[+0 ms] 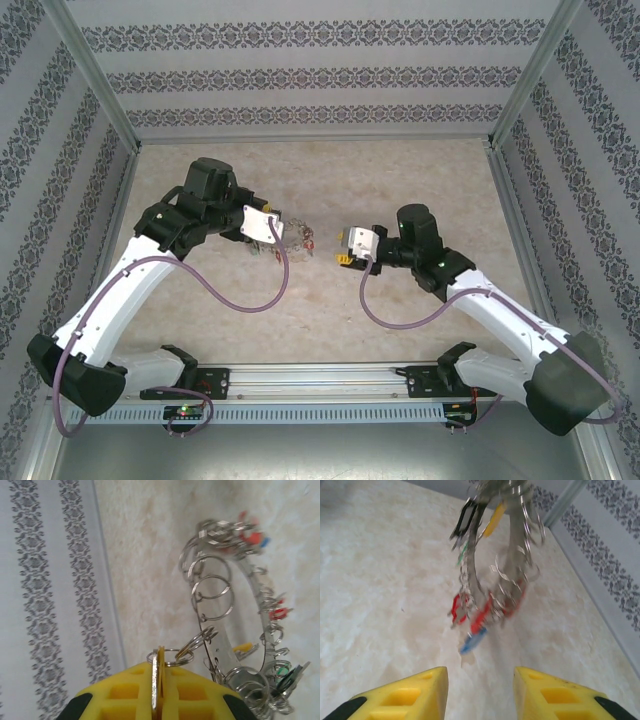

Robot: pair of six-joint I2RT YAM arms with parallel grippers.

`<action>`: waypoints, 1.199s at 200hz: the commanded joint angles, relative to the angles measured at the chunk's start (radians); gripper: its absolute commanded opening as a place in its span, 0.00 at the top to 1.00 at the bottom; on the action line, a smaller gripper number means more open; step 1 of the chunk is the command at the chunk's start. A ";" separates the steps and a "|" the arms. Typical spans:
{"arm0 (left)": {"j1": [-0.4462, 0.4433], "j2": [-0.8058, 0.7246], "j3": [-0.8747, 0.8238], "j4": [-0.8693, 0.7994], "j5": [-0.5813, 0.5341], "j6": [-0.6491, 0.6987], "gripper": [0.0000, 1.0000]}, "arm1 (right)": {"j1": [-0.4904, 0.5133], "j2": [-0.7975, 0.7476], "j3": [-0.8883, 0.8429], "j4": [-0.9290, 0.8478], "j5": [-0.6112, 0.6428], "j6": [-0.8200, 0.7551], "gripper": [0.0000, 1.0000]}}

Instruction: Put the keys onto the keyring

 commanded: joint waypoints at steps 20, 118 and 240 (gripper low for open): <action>-0.016 -0.063 0.055 0.138 -0.021 0.073 1.00 | -0.014 -0.063 -0.067 0.084 0.059 0.060 0.59; -0.016 0.018 0.085 0.046 0.013 -0.007 1.00 | -0.060 -0.089 -0.091 0.153 0.028 0.129 0.02; -0.038 0.313 0.241 -0.004 0.055 -0.508 1.00 | -0.094 -0.014 -0.070 0.179 0.157 0.267 0.02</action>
